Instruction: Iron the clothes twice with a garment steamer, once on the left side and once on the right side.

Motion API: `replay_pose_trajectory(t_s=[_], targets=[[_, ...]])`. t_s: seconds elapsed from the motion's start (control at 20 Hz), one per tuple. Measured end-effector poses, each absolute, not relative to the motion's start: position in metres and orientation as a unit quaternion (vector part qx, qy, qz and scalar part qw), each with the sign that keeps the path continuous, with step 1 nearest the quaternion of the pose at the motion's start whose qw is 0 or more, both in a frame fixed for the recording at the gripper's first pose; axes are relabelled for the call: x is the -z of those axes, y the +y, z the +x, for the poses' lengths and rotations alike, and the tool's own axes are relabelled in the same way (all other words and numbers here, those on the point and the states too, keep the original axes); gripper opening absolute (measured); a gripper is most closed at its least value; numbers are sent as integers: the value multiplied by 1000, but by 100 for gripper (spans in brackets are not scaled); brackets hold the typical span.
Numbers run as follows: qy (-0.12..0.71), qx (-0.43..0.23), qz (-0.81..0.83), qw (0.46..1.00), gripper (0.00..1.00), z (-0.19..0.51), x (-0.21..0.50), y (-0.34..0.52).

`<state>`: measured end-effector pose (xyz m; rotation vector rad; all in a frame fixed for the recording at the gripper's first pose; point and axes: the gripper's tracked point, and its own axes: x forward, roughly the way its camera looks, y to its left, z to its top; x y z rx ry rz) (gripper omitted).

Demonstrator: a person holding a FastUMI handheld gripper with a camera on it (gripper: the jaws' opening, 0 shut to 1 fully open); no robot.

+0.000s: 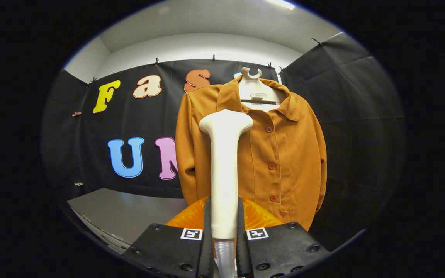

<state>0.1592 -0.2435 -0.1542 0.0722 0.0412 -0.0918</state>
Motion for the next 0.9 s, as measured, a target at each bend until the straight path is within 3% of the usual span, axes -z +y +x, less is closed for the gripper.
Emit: replay_pose_trajectory(t_s=[0.9], targets=[[162,36,65,984,27,113,308,-247]])
